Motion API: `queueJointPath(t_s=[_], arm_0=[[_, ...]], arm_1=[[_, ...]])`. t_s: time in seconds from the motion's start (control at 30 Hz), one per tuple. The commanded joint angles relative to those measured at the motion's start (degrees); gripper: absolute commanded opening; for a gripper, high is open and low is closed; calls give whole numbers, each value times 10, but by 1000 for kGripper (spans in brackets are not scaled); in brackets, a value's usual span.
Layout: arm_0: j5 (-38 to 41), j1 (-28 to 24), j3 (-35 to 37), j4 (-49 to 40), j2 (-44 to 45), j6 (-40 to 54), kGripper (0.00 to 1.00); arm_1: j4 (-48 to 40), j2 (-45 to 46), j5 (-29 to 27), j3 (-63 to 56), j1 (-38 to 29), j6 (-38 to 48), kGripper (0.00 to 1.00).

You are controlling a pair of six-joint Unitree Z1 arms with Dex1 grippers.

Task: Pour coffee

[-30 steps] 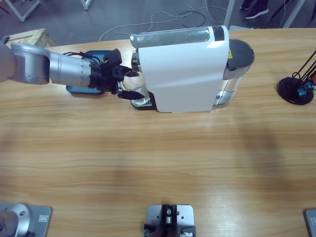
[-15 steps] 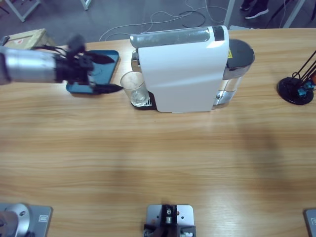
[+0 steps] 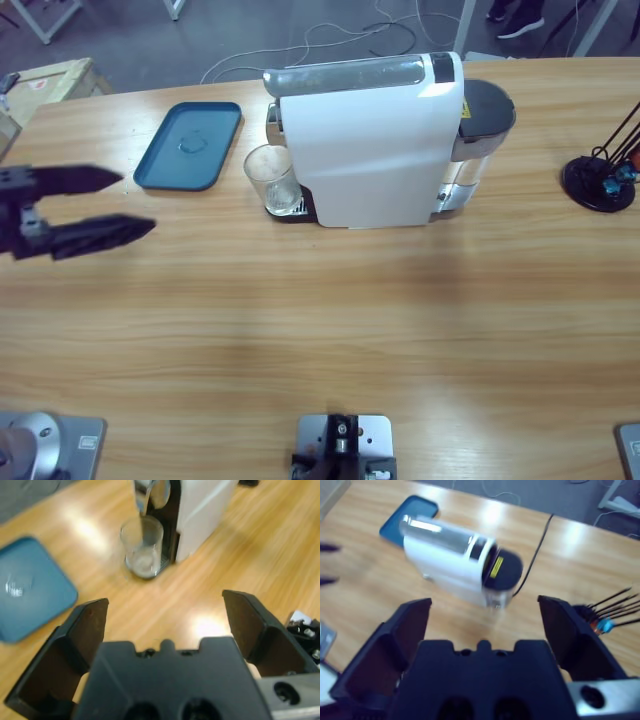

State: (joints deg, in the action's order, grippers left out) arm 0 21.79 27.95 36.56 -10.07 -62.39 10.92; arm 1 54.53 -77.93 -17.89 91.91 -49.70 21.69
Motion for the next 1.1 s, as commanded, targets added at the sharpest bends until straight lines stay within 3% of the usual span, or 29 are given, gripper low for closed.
queueJointPath(t_s=[0.03,0.27,1.1], arm_0=[[-31,15,16,-56,7,-8,982],[-37,28,11,-23,-38,3,982],[-54,28,12,19,-85,4,982]], arm_1=[[52,-216,75,175,81,-58,0],[98,-340,143,270,103,-65,0],[128,-396,124,279,130,-77,0]])
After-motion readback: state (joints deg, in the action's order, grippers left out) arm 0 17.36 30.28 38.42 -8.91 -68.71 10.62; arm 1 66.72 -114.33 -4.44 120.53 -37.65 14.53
